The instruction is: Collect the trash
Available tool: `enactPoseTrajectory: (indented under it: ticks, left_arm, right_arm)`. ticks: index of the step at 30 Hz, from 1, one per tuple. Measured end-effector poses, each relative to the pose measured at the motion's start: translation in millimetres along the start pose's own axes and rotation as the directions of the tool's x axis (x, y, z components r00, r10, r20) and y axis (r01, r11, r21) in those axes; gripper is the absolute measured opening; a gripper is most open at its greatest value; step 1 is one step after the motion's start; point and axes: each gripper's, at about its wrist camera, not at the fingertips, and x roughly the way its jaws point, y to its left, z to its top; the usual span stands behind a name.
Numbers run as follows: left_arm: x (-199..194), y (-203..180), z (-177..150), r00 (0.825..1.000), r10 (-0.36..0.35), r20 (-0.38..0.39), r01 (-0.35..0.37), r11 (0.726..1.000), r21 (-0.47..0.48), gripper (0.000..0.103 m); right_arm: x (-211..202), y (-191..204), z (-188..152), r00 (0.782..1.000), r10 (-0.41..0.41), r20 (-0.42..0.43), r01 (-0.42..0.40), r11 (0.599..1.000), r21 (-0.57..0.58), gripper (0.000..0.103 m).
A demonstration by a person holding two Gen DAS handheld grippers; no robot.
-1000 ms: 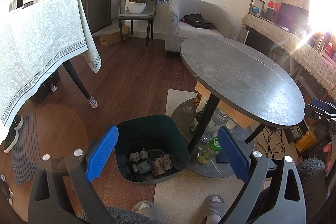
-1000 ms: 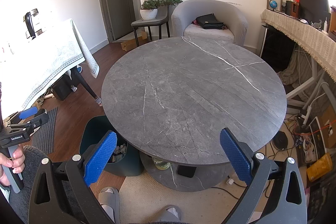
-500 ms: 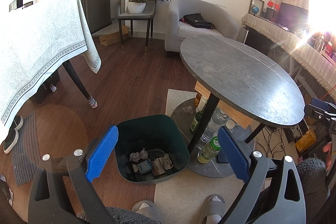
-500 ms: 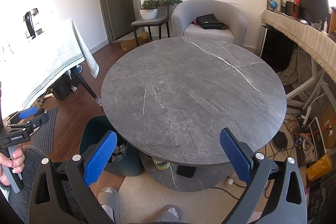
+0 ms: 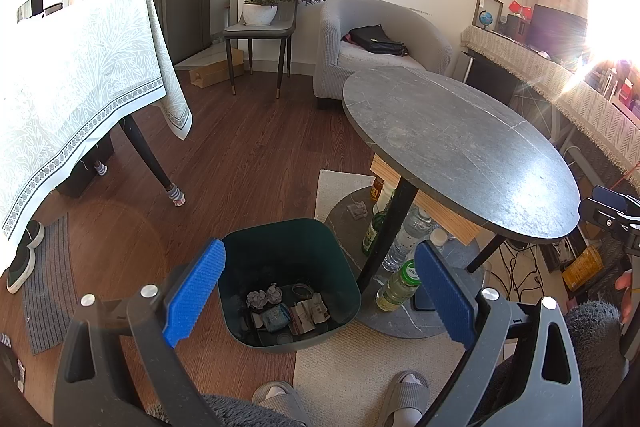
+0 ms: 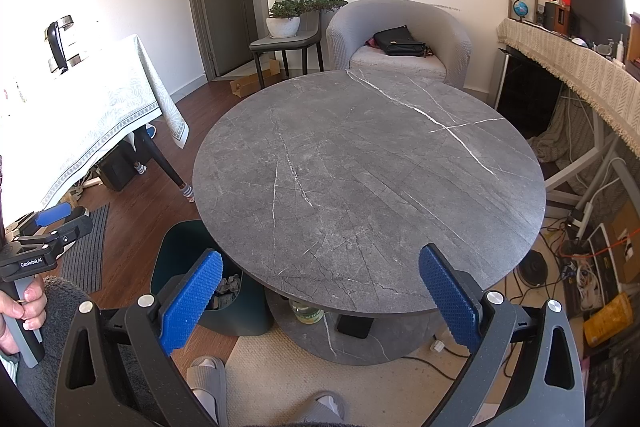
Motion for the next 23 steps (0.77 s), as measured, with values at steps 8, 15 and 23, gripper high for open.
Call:
enactPoseTrajectory:
  ticks: [8,15,23]
  left_arm:
    - [0.6,0.7,-0.3,1.000,-0.001,-0.002,0.001,1.000,-0.002,0.097]
    - [2.2,1.7,-1.1,1.000,-0.002,-0.006,0.002,1.000,0.003,0.097]
    - [2.7,4.1,-2.2,1.000,0.006,-0.010,-0.006,1.000,0.006,0.097]
  right_arm:
    - [0.1,0.2,0.1,1.000,0.000,0.000,0.000,1.000,-0.001,0.099]
    - [0.2,0.2,0.2,1.000,0.000,-0.001,0.000,1.000,0.000,0.099]
    - [0.2,0.4,0.3,1.000,0.000,0.000,0.000,1.000,-0.001,0.099]
